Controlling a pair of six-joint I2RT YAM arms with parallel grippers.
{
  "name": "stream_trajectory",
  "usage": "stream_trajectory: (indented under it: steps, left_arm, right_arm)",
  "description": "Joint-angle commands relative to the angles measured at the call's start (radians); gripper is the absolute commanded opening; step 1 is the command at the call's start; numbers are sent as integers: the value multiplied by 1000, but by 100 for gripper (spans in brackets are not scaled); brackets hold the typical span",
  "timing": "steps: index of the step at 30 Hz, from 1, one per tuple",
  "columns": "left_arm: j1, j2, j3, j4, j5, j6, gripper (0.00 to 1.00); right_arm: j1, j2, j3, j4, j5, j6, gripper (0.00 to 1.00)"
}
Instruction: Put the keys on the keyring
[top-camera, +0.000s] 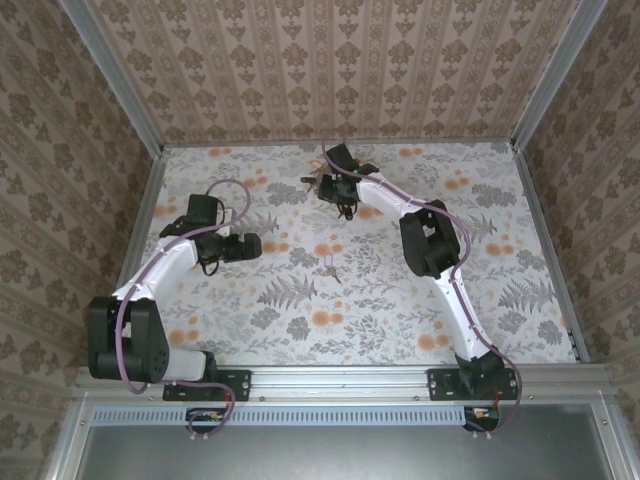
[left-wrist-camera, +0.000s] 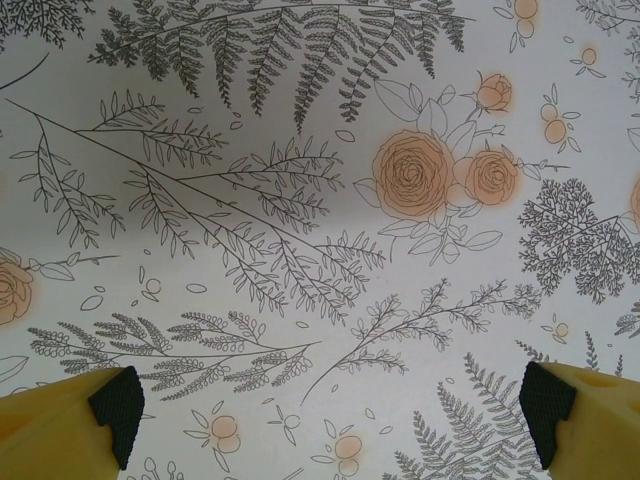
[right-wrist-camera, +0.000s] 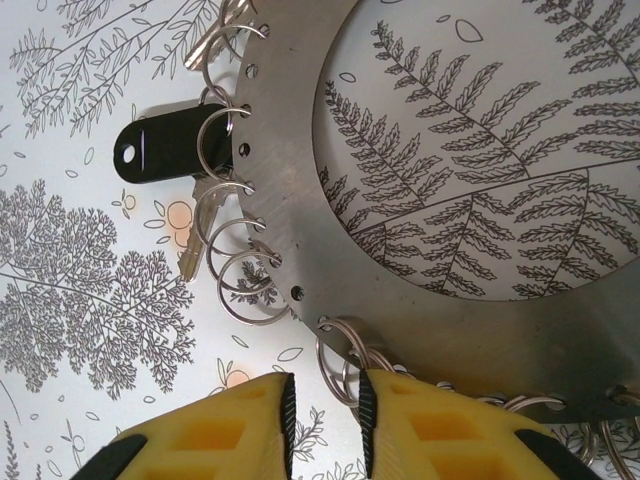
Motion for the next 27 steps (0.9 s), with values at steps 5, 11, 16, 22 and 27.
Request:
stream_trajectory:
  steps: [5,11,16,22,27]
  left_arm:
    - [-13,-18,30,-31,-31,8,100]
    - [-17,-18,29,-32,-38,9,100]
    - [-21,-18,29,-37,-45,11,100]
    - [-31,-19,29,-35,-55,12,100]
    - [-36,-19,29,-33,-54,13,100]
  right_arm:
    - [3,61,38,-21,-10,57,28]
    - [7,62,56,-85,84,115,24]
    - [16,40,60,-200,261,152,23]
    - [17,-50,-90,-186,287,164,24]
    - [16,-192,-293,-107,305,148,25]
